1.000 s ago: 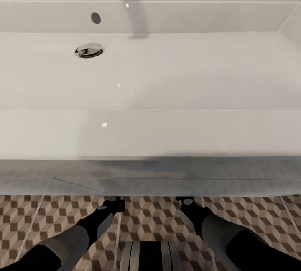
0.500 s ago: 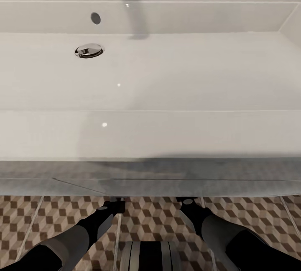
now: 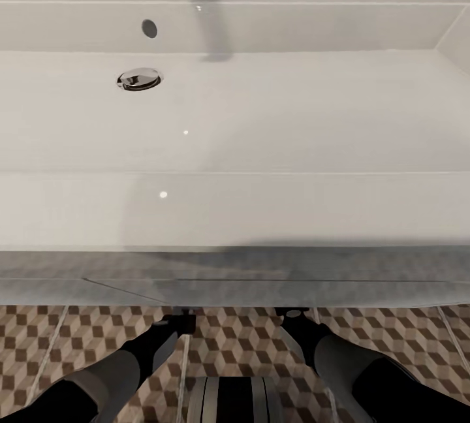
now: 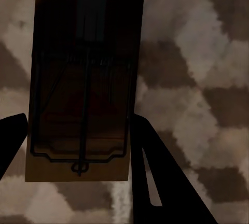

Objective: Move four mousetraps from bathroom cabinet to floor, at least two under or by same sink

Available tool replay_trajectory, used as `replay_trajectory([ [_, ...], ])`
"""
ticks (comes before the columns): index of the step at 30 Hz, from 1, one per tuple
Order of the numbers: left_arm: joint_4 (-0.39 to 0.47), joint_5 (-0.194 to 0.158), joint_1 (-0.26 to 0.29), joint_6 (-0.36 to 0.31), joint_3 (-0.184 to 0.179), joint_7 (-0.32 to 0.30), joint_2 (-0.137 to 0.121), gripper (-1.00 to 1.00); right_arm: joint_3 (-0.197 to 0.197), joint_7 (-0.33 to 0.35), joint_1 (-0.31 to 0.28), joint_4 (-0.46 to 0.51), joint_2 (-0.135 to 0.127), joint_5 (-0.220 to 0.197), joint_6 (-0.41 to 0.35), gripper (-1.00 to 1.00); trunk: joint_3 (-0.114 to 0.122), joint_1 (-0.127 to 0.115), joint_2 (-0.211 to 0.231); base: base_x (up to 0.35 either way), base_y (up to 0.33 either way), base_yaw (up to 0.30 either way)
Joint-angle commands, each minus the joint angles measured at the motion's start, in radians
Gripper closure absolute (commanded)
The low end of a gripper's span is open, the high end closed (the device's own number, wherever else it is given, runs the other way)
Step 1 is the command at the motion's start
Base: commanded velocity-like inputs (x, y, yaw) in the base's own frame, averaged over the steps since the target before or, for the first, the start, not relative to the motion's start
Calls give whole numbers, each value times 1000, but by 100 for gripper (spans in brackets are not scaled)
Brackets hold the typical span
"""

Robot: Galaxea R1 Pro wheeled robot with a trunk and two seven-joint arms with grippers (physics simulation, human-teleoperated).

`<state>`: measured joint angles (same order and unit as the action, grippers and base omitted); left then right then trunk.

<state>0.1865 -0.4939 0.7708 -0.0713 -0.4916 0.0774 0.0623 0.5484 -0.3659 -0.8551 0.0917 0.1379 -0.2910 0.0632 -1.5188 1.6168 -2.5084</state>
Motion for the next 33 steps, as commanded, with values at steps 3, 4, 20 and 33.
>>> replay_trajectory([
  [3,0,-8,7,-19,-9,7,0,100,7,-1,-1,-2,1,-13,3,100,-1,0,0,0,0,0],
  [4,0,-8,9,-25,-9,7,0,100,7,-1,-1,-2,1,-13,0,100,-1,0,0,0,0,0],
  [20,-2,-11,20,-60,-9,7,5,100,7,-6,-3,11,0,-19,-148,100,-1,0,0,0,0,0],
  [33,-2,-11,21,-59,-9,7,5,100,7,-8,-2,29,6,-18,-146,100,-1,0,0,0,0,0],
])
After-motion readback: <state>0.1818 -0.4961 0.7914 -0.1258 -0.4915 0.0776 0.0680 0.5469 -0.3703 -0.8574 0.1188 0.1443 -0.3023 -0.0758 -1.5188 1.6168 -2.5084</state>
